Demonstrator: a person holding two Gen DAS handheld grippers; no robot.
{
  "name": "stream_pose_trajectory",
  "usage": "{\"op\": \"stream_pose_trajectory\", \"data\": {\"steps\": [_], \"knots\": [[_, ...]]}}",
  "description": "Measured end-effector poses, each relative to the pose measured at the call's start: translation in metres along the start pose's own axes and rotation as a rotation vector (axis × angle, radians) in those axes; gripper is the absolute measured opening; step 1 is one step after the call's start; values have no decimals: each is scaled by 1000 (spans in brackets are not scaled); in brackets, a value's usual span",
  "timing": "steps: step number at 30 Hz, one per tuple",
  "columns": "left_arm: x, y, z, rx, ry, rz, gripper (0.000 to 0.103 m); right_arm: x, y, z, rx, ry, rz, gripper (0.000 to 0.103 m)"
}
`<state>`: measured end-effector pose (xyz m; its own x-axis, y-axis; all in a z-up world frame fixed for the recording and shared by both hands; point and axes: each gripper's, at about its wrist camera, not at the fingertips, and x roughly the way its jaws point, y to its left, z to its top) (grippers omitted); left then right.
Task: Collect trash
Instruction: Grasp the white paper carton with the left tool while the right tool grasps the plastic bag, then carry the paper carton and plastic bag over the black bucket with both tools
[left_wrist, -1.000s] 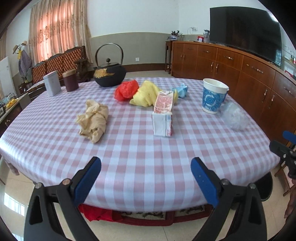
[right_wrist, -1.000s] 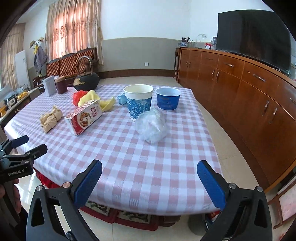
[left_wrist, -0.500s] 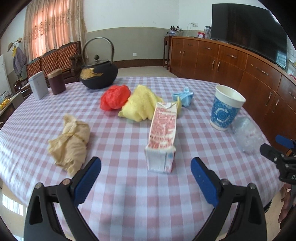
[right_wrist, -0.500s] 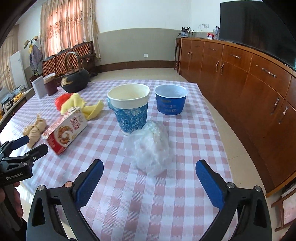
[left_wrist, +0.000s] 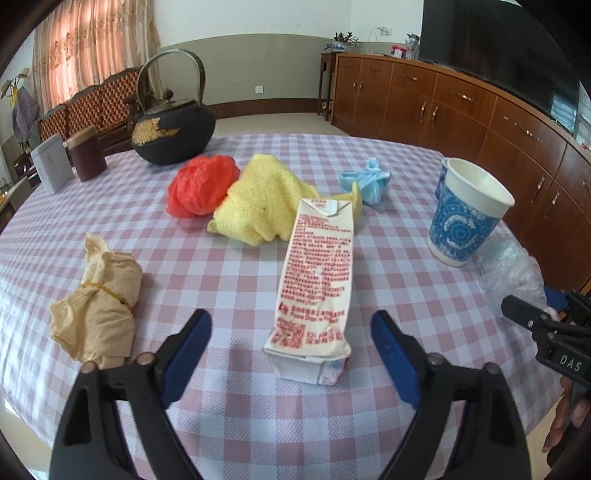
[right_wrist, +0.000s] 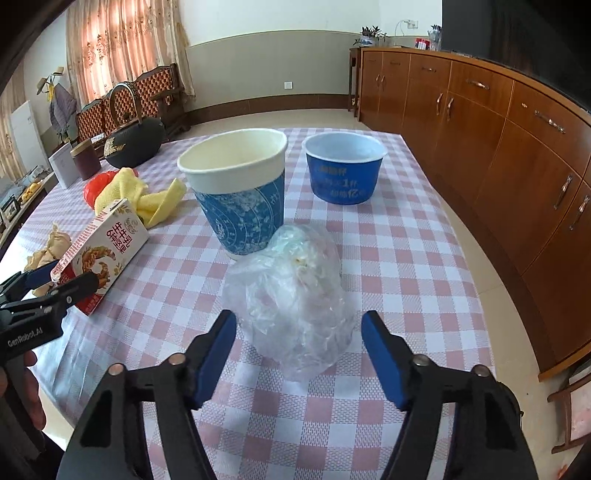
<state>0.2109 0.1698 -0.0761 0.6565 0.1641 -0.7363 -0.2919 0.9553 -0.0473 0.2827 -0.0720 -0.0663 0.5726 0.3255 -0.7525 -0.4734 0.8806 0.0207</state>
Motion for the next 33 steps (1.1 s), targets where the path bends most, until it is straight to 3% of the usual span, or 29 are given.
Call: {"op": "stream_pose_trajectory", "data": {"steps": [1,3,4,7,23,33], "knots": [[2,0,1,-1,6,0,79,1,0,0,2,3,4,51],[6,0,0,2,31,-12,54,3,-2,-1,6,15,16,32],[8,0,0,4,41,-26,46,3,-2,-1,7,15,19,28],[6,-3,-3,24,31,-42,39,-3,-4,-4,4,-1,37,15],[-46,-26,-16,77,-58,-115,35,-74,-28,-27,32,-120,34,12],[-81,-73,-43,151,-71,-215,35,-154,-92,-74,106,-181,-89,12]]}}
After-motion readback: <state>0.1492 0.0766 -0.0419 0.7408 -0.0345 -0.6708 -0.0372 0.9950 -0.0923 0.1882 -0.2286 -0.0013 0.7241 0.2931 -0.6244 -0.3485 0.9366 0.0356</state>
